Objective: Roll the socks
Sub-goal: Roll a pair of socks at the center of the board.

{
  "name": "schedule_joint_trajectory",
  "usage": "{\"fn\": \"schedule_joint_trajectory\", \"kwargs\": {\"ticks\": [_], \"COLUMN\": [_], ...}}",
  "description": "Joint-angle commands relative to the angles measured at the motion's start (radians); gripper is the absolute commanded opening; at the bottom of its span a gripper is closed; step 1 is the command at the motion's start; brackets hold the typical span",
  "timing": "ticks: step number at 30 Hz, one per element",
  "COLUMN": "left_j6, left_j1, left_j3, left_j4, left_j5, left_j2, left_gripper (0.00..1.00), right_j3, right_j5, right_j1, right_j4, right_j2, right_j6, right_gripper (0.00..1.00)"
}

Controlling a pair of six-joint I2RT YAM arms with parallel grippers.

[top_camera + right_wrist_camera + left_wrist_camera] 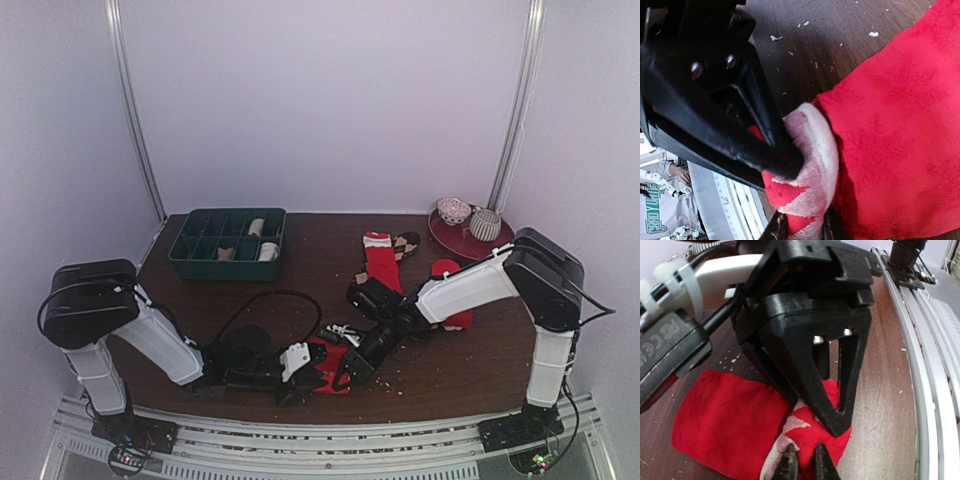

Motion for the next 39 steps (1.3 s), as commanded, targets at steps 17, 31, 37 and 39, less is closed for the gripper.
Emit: {"fn": "schedule_joint_trajectory", "kwargs": {"ticks": [17, 31, 37, 39], "left_j6": [-0.415, -0.417, -0.405, -0.399], "left_j1": [0.152, 0.182, 0.182, 0.182], "left_j3": [0.036, 0.112, 0.116, 0.120], "left_j4": [-0.458, -0.608, -0.611, -0.614], "left_j5": [0.265, 0.351, 0.363, 0.364], "left_j2": [0.059, 0.115, 0.117, 0.118], "left_gripper": [0.00, 0.00, 0.00, 0.00], "right_j3": [-0.313, -0.329, -0.358, -0.352], "right_j5": [0.382, 0.824, 0.914, 0.922], "right_j1": [0.046, 0.343, 0.344, 0.344], "right_j4": [0.375, 0.406, 0.477, 0.476], "right_j2": [-0.418, -0.374, -0.351, -0.331], "right_j6": [-0.151, -0.509, -0.545, -0.554], "right_gripper": [0.45, 0.50, 0.50, 0.50]}}
